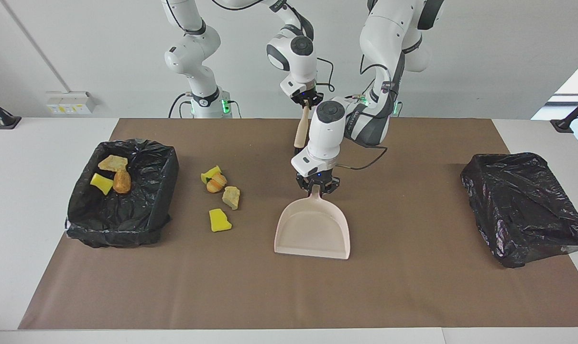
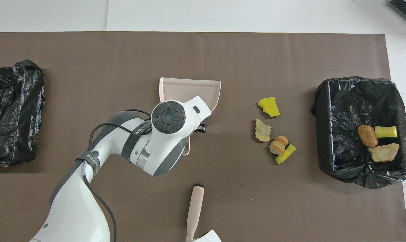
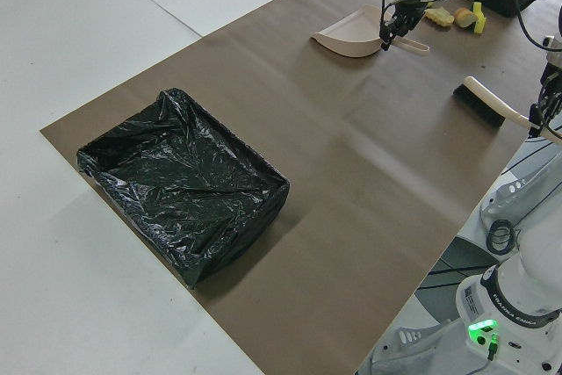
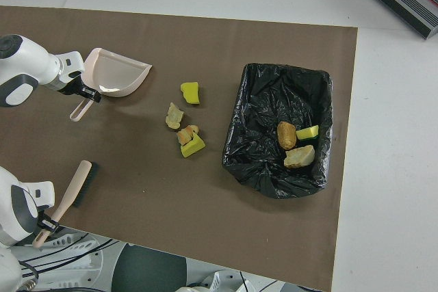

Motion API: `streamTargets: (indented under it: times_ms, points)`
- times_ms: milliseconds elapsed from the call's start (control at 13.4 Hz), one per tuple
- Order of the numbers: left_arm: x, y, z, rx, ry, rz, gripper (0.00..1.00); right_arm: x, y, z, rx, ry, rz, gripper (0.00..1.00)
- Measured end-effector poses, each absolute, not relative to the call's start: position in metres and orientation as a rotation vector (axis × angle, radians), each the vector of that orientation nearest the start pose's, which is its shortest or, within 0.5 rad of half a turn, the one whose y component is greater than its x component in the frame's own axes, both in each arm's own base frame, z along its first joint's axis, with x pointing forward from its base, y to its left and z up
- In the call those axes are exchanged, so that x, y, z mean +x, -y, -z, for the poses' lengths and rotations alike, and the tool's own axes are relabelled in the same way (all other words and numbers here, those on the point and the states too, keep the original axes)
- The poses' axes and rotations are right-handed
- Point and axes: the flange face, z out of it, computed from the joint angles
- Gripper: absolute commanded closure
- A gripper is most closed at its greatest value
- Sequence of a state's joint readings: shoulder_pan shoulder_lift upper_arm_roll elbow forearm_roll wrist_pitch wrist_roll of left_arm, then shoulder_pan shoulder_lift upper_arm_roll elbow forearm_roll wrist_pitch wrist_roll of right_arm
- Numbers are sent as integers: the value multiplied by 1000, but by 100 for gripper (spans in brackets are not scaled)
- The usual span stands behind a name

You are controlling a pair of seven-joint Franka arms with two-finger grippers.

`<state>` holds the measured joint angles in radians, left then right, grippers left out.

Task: Sweep and dump trash in bin

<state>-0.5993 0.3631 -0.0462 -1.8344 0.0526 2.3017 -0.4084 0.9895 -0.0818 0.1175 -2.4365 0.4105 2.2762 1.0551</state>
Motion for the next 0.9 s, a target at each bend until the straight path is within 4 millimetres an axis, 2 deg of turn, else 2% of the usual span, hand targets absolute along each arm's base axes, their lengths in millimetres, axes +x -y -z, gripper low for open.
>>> streamTargets:
  times_ms: [149, 374, 523, 673, 747, 897]
  points:
    - [519, 385, -347, -3135, -419, 153, 100, 215, -410, -338, -3064, -357, -490, 100]
    - [517, 380, -356, -3116, -448, 131, 100, 257, -368, -381, -3128, -330, -518, 100]
    - [514, 371, -367, -3058, -617, 75, 100, 285, -326, -413, -3157, -278, -537, 100]
    - [512, 355, -380, -2966, -872, -12, 100, 313, -282, -436, -3213, -221, -525, 100]
    - [512, 346, -385, -2924, -977, -48, 100, 327, -263, -442, -3249, -192, -503, 100]
    - [512, 338, -389, -2860, -1134, -92, 100, 354, -227, -441, -3330, -92, -455, 100]
